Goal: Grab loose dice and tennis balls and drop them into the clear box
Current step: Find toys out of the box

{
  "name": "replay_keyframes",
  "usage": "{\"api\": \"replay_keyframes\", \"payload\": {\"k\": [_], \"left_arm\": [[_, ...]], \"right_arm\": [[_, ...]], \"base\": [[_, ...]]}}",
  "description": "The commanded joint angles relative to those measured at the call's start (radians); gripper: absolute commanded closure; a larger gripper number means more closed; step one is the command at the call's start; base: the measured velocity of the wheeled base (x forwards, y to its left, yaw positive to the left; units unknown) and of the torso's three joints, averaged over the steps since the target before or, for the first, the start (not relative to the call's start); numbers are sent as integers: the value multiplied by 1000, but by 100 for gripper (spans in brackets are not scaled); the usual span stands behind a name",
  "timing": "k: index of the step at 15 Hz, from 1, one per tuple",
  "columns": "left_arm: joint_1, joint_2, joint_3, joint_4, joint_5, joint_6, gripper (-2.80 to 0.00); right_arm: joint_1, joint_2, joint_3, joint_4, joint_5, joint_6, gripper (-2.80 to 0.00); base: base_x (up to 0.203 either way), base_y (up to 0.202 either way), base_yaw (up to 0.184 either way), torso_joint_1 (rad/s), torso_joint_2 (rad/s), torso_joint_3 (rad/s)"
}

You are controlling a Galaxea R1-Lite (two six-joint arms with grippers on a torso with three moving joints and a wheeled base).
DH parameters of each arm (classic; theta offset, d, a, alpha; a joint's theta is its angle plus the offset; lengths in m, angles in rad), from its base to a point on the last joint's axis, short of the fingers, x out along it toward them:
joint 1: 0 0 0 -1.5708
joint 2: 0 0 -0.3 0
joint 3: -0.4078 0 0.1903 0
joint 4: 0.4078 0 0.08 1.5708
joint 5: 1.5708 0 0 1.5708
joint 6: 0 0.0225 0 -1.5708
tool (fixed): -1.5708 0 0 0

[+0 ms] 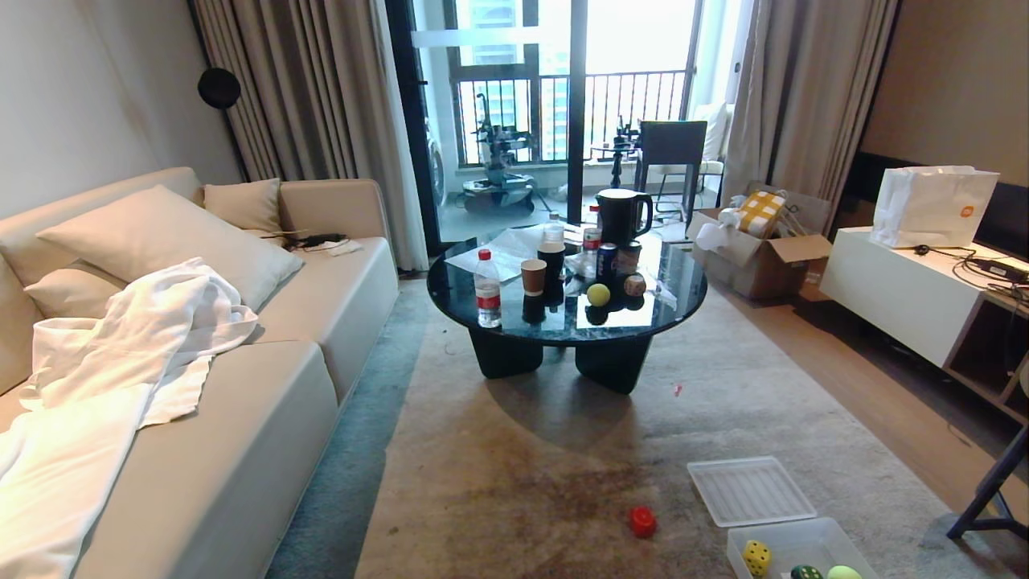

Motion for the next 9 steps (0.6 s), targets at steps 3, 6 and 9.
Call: {"api": "replay_keyframes", "payload": {"k": [3, 6, 9], "left_arm": [[0, 0, 0, 0, 0, 0, 0], [0, 0, 0, 0, 0, 0, 0], [0, 0, 0, 0, 0, 0, 0]], "right_arm": [[0, 0, 0, 1, 0, -1, 0], [0, 0, 0, 1, 0, 0, 0], [0, 0, 0, 1, -1, 3, 0]], "base": [[0, 0, 0, 0, 0, 0], [0, 0, 0, 0, 0, 0], [0, 0, 0, 0, 0, 0]]}}
